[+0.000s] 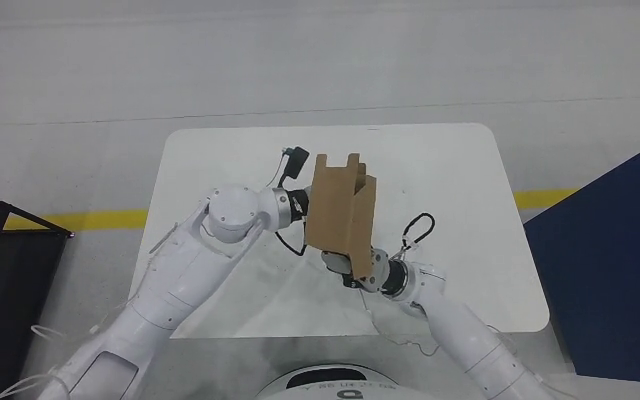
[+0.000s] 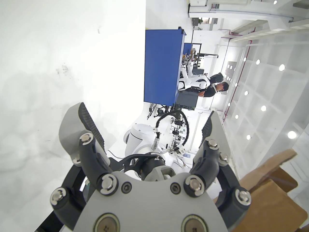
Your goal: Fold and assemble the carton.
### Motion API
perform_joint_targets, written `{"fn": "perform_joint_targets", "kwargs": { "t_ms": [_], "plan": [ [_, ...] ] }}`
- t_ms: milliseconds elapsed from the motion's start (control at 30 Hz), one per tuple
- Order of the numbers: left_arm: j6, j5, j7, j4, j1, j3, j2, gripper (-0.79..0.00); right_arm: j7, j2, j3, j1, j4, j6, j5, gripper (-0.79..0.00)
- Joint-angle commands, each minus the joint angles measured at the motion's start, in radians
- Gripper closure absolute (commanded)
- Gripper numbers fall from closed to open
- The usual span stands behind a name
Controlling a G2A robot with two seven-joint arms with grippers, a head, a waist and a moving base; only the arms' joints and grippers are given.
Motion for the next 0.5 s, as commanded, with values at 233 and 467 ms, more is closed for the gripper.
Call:
{"fn": "perform_joint_targets", "kwargs": {
  "t_ms": [233, 467],
  "plan": [
    [0.009, 0.058, -0.057, -0.071, 0.002, 0.007, 0.005, -0.785, -0.029, -0.002, 0.016, 0.008, 0.057, -0.007, 0.032, 0.0],
    [-0.031, 0.057, -0.071, -0.083, 0.036, -0.036, 0.016, -0.785, -0.026, -0.003, 0.03, 0.011, 0.053, -0.026, 0.034, 0.0]
  ]
}}
